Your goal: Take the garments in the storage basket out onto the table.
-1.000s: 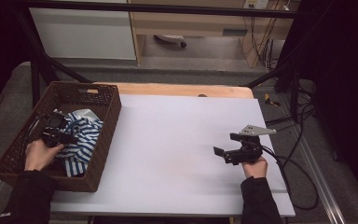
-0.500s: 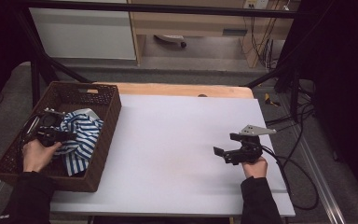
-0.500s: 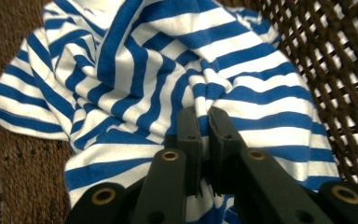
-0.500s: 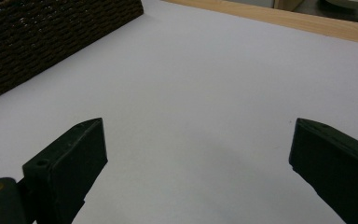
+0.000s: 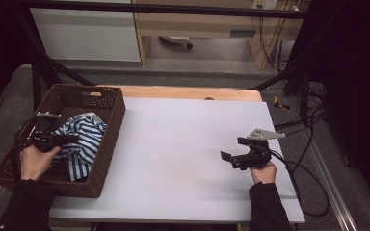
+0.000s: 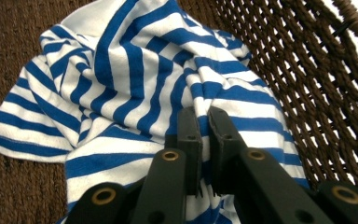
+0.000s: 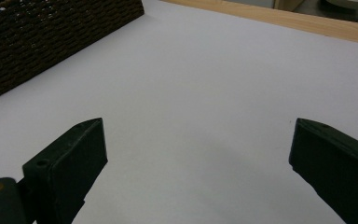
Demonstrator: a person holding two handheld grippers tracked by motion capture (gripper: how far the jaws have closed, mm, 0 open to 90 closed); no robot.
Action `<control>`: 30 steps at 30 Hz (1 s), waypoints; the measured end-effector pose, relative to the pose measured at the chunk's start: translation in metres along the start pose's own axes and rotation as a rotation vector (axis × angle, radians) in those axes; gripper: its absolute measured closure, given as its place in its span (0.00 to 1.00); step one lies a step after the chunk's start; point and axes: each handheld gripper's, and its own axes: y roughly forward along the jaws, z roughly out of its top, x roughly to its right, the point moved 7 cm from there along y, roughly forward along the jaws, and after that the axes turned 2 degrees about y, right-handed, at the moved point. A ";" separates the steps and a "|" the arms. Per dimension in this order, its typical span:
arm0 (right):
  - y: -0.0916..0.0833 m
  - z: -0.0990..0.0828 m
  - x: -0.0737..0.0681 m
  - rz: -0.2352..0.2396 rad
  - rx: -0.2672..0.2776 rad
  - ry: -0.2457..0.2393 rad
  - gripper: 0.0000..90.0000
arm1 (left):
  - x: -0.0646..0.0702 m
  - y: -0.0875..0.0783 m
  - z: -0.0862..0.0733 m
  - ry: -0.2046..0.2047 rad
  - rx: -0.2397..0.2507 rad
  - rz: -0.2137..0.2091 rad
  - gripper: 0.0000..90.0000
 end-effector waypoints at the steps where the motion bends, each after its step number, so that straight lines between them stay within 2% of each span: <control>1: 0.000 0.000 0.000 0.001 0.000 0.000 0.05 | 0.000 -0.001 0.001 0.001 0.004 0.000 0.94; 7: -0.001 0.000 0.000 0.001 0.002 -0.002 0.05 | 0.001 -0.005 0.005 0.000 0.024 -0.001 0.94; 17: -0.001 0.000 0.000 0.000 0.001 0.000 0.05 | 0.004 -0.024 0.017 0.026 0.057 0.016 0.94; 30: -0.001 0.000 0.000 0.001 0.001 0.001 0.05 | 0.008 -0.042 0.024 0.054 0.079 0.020 0.94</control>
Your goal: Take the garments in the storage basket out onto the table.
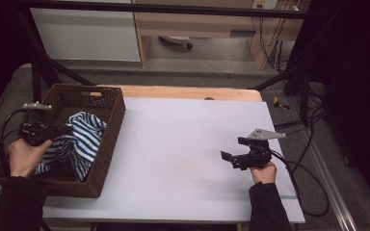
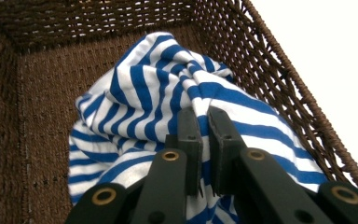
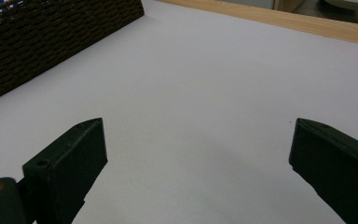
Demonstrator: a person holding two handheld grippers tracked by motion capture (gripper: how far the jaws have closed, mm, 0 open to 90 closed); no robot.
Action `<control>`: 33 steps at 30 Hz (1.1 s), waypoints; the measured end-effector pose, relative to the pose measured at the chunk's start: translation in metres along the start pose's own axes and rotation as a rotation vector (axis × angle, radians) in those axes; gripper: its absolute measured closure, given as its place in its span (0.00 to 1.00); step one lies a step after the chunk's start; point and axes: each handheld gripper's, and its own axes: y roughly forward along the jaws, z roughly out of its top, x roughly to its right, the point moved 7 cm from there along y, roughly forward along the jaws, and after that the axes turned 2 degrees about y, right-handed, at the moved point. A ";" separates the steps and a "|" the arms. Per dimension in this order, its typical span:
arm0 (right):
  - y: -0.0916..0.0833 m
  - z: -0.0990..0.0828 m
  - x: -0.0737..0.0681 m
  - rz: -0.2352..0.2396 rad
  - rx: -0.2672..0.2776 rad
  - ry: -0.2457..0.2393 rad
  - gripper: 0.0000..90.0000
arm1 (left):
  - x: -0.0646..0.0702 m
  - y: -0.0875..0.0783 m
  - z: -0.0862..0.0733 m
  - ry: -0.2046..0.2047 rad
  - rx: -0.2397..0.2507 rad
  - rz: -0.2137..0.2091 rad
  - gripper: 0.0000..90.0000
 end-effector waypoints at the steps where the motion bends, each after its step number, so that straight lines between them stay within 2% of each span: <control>1: 0.000 0.000 0.000 0.000 -0.001 0.000 0.05 | 0.000 -0.001 0.000 0.002 0.001 0.000 0.94; 7: 0.000 0.000 0.000 -0.002 -0.001 -0.001 0.05 | 0.003 -0.007 0.005 0.013 0.015 0.003 0.94; 14: 0.000 0.000 0.000 0.000 0.002 0.000 0.05 | 0.005 -0.022 0.013 0.033 0.041 0.010 0.94; 33: -0.001 0.000 0.000 0.001 0.000 -0.001 0.05 | 0.007 -0.048 0.026 0.055 0.083 0.013 0.94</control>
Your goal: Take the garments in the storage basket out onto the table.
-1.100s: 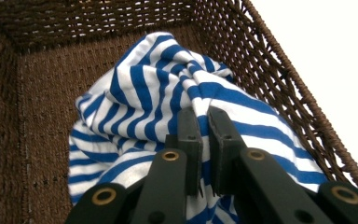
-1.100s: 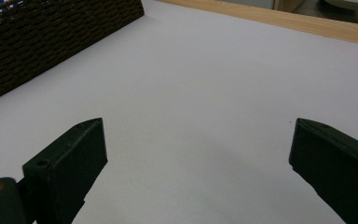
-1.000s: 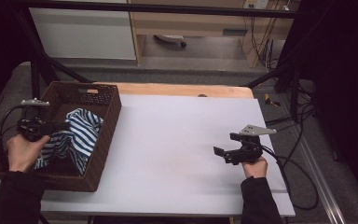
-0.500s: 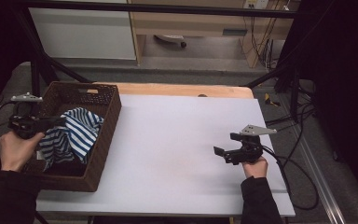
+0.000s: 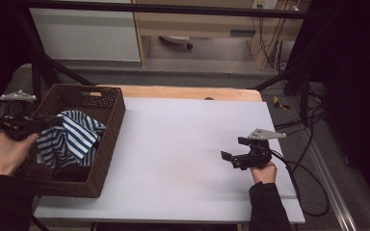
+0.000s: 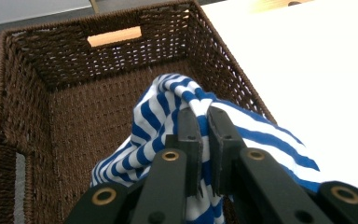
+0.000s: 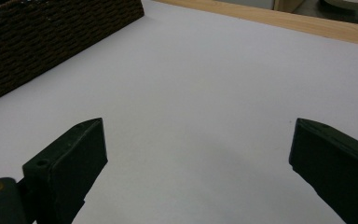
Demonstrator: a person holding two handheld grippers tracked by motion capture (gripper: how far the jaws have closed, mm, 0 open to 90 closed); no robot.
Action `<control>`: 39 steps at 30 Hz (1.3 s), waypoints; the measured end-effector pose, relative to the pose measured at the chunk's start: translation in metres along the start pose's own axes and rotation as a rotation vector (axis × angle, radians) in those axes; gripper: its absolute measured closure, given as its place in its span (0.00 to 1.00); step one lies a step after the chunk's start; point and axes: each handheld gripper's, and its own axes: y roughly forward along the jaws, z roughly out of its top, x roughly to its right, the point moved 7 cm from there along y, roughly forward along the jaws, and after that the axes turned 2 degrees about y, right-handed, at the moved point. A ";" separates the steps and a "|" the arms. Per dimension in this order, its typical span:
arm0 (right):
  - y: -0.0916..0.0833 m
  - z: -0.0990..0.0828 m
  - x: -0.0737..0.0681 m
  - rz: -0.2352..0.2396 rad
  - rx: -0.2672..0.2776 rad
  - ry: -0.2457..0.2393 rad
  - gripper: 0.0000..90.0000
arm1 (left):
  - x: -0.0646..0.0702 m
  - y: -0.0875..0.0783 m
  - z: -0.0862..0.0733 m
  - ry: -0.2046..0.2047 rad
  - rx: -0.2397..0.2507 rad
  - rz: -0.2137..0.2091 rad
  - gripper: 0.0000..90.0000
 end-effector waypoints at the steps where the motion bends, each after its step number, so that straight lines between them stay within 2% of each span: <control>1: 0.000 0.000 0.000 0.000 0.000 0.000 0.05 | 0.000 -0.001 0.001 0.002 0.002 0.000 0.94; 39: 0.001 0.000 -0.001 0.003 -0.001 0.000 0.05 | 0.010 -0.041 0.029 0.058 0.068 -0.017 0.94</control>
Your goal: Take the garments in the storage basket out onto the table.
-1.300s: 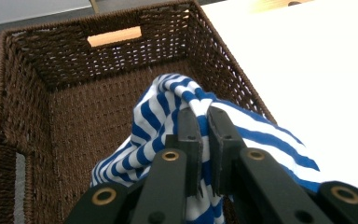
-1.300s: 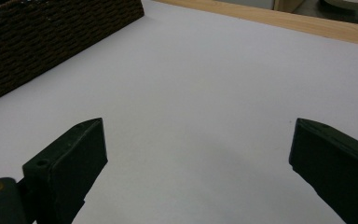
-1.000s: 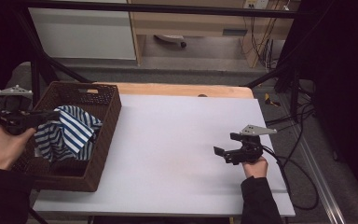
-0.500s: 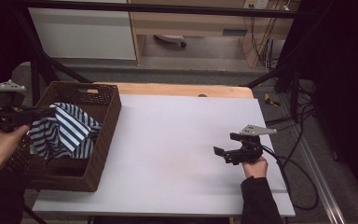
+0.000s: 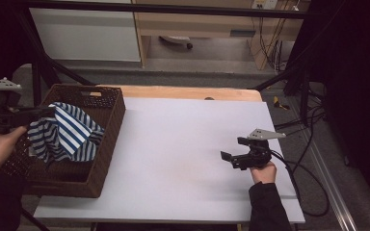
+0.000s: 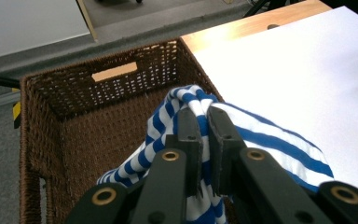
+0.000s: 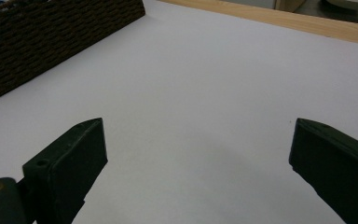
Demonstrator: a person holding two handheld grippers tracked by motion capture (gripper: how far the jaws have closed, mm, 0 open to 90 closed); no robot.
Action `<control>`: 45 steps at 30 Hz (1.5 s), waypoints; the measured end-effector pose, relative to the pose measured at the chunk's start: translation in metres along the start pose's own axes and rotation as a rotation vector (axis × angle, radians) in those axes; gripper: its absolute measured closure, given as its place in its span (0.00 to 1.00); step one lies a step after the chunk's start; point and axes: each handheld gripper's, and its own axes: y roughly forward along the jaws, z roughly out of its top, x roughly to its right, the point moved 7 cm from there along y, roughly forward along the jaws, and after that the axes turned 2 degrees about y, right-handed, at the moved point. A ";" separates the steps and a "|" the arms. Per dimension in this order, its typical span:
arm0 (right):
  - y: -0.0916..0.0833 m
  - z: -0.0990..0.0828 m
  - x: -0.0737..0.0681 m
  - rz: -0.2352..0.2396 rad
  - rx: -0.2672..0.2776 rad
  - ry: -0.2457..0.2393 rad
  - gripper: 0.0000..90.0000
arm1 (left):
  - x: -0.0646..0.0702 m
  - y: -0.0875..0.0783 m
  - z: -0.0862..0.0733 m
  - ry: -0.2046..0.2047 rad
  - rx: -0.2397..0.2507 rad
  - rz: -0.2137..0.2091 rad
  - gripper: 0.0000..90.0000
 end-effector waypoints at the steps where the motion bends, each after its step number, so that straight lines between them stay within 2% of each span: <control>1: 0.000 0.000 0.000 -0.001 0.000 -0.001 0.05 | 0.000 -0.001 0.001 0.000 0.004 0.001 0.94; 32: 0.000 0.000 0.000 -0.001 -0.002 -0.001 0.05 | 0.010 -0.030 0.029 0.043 0.061 -0.031 0.94; 45: 0.001 0.000 0.000 -0.002 -0.003 -0.001 0.05 | 0.023 -0.035 0.046 0.066 0.089 -0.063 0.94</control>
